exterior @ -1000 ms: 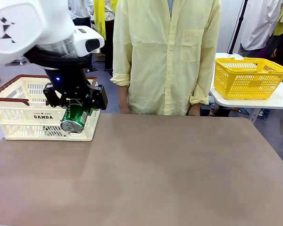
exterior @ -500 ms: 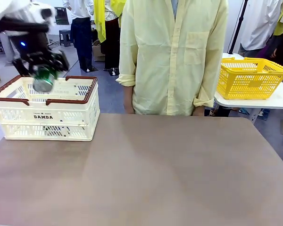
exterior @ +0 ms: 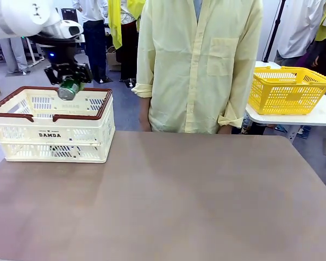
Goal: Place the drinks into the Shopping basket.
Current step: Pick up one drink and place it into the Shopping basket.
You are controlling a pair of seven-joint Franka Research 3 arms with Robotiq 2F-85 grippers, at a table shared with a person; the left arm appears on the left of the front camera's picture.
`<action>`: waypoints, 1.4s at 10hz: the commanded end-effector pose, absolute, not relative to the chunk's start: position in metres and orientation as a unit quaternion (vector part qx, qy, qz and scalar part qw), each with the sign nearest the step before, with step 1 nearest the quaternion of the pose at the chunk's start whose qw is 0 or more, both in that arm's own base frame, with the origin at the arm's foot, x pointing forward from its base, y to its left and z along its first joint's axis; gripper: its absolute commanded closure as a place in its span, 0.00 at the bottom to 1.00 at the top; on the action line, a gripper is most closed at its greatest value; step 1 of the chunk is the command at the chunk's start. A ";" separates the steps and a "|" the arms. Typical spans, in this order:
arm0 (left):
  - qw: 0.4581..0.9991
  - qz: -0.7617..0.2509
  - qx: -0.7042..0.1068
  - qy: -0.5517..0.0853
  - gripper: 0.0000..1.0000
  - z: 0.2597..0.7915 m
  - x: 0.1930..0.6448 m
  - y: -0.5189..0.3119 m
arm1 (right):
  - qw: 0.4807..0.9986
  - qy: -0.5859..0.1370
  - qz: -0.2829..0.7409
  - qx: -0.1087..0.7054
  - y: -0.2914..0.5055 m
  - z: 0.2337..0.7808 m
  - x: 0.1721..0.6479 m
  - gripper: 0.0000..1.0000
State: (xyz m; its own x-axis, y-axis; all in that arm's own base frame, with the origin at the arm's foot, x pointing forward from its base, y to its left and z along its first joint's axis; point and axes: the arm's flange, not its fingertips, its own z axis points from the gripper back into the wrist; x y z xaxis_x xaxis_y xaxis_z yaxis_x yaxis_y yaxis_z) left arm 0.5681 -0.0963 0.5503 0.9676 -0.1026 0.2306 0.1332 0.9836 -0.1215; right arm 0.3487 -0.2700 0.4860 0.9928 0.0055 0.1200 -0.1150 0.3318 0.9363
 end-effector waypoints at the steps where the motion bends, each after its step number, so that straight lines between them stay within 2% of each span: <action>1: 0.989 -0.051 -0.054 -0.127 1.00 0.554 0.561 -0.084 | 0.819 -0.039 0.037 0.572 -0.269 0.488 0.347 0.00; 4: 0.990 -0.059 -0.067 -0.110 1.00 0.549 0.569 -0.095 | 0.819 -0.039 0.037 0.572 -0.269 0.488 0.347 0.00; 6: 0.987 -0.075 -0.050 -0.134 1.00 0.511 0.592 -0.091 | 0.819 -0.039 0.037 0.572 -0.269 0.488 0.347 0.00; 9: 0.987 -0.063 -0.052 -0.135 1.00 0.463 0.612 -0.081 | 0.819 -0.039 0.037 0.572 -0.269 0.488 0.347 0.00; 14: 0.993 -0.034 -0.089 -0.065 1.00 0.400 0.638 -0.072 | 0.819 -0.039 0.037 0.572 -0.269 0.488 0.347 0.00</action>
State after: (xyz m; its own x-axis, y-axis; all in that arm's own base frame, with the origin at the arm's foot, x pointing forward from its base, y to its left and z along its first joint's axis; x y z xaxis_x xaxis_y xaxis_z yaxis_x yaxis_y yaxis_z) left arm 0.6282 -0.0761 0.3969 0.9862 -0.0678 0.1509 0.0887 0.9867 -0.1362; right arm 0.3487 -0.2700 0.4860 0.9928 0.0057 0.1200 -0.1150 0.3318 0.9363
